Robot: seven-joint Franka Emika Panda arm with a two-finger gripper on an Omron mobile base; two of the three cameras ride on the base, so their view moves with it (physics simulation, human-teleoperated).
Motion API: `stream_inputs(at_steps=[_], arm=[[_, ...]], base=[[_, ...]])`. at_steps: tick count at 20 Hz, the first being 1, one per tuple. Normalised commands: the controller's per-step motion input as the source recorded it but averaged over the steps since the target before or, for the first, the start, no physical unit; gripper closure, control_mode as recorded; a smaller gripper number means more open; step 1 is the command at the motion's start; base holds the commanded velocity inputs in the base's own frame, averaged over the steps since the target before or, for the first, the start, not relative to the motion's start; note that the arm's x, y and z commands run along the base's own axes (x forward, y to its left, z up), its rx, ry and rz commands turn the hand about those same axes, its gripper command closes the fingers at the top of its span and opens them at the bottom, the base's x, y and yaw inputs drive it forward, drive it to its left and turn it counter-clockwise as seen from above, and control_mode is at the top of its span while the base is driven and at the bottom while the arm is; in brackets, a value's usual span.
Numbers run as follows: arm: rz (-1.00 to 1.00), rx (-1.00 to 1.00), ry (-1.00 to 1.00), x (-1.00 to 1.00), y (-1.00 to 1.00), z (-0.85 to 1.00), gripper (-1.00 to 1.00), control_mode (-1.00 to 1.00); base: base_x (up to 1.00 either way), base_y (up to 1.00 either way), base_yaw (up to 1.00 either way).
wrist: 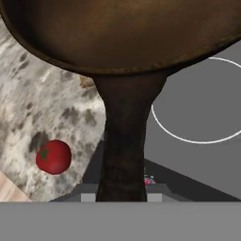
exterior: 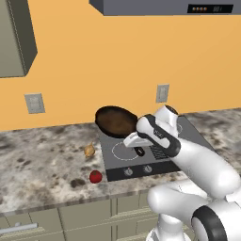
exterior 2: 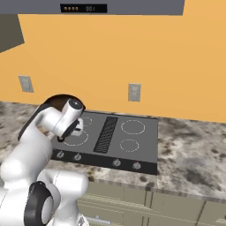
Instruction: Place the pan on the front left burner on the stove. Then place the tomato and the onion in the pan and turn on the front left burner.
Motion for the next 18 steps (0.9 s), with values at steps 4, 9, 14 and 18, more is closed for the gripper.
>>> stream_inputs(at_steps=[4, 9, 14, 18], arm=[[0.00, -0.08, 0.00, 0.48, -0.26, -0.18, 1.00, -1.00], [0.00, -0.03, 0.02, 0.14, -0.30, -0.03, 1.00, -1.00], [0.07, 0.00, 0.04, 0.02, -0.27, 0.00, 1.00, -1.00], [0.07, 0.00, 0.00, 0.01, -0.30, 0.00, 1.00, -1.00]], base=[[0.00, 0.00, 0.00], [0.00, 0.00, 0.00], [0.00, 0.00, 0.00], [0.00, 0.00, 0.00]])
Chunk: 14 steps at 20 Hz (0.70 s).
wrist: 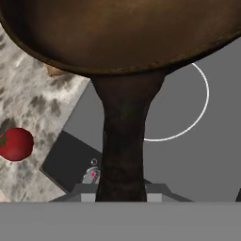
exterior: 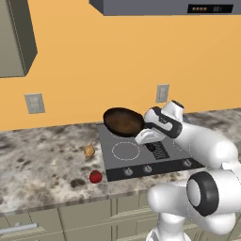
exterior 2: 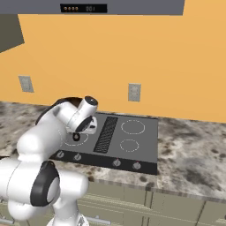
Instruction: Place the pan on the front left burner on the stove. Then place the tomato and the onion in the pan and turn on the front left burner.
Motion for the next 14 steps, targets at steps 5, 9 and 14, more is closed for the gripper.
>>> stream_inputs(at_steps=[5, 9, 14], arm=[[0.07, -0.01, 0.00, 0.05, -0.17, -0.02, 1.00, -1.00], [0.08, -0.06, 0.00, 0.08, -0.17, -0.01, 1.00, -1.00], [0.07, -0.10, 0.00, 0.07, -0.20, 0.00, 1.00, -1.00]], base=[[0.00, 0.00, 0.00], [0.00, 0.00, 0.00], [0.00, 0.00, 0.00]])
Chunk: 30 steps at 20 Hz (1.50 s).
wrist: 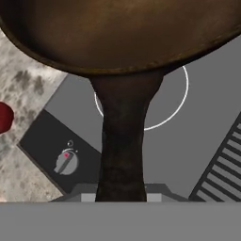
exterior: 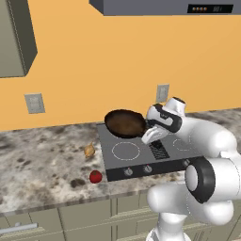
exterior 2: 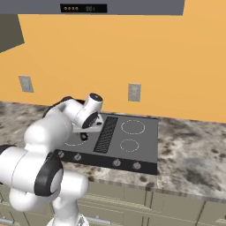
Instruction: Place the pan on the front left burner on the stove. Then place the tomato and the onion in the pan and turn on the front left burner.
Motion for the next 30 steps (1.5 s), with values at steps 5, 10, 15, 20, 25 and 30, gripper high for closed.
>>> stream_inputs(at_steps=[5, 10, 15, 20, 25, 30], arm=[[0.02, -0.04, 0.00, 0.09, -0.20, -0.14, 1.00, -1.00], [0.00, 0.00, 0.00, 0.32, -0.14, -0.35, 1.00, -1.00], [0.00, 0.00, 0.04, 0.12, 0.00, -0.04, 1.00, -1.00], [0.03, -0.01, 0.13, 0.01, 0.00, -0.01, 1.00, -1.00], [0.02, 0.00, 0.06, 0.00, 0.00, -0.15, 1.00, -1.00], [0.02, 0.00, 0.06, 0.00, 0.00, -0.22, 1.00, -1.00]], base=[[0.00, 0.00, 0.00], [0.00, 0.00, 0.00], [0.00, 0.00, 0.00], [0.00, 0.00, 0.00], [0.00, 0.00, 0.00], [0.00, 0.00, 0.00]])
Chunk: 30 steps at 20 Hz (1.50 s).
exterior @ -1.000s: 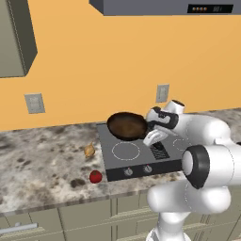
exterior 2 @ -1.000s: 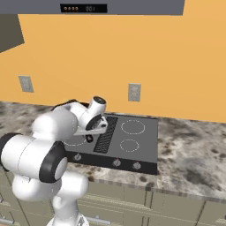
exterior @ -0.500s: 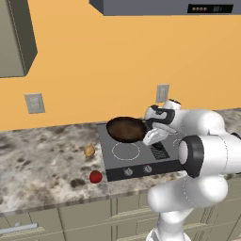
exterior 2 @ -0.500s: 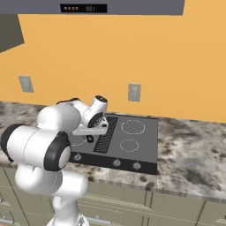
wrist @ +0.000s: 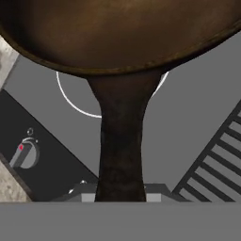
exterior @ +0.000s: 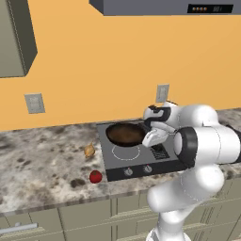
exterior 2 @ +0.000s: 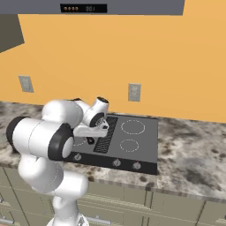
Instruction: Place the pan on the front left burner on the stove. Then place the tomato and the onion in the pan and turn on the front left burner.
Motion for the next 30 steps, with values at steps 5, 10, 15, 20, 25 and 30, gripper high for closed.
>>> stream_inputs(at_steps=[5, 10, 15, 20, 25, 30], arm=[[0.01, 0.00, 0.06, 0.01, 0.00, -0.27, 1.00, -1.00], [0.02, 0.00, 0.06, 0.00, 0.00, -0.20, 1.00, -1.00], [0.04, 0.00, 0.07, 0.08, 0.00, -0.12, 1.00, -1.00], [0.06, 0.00, 0.04, 0.06, 0.00, -0.09, 1.00, -1.00], [0.07, 0.00, 0.02, 0.16, 0.00, -0.14, 1.00, -1.00], [0.05, 0.00, 0.05, 0.19, 0.06, -0.23, 1.00, -1.00]], base=[[0.00, 0.00, 0.00], [0.00, 0.00, 0.00], [0.00, 0.00, 0.00], [0.00, 0.00, 0.00], [0.00, 0.00, 0.00], [0.00, 0.00, 0.00]])
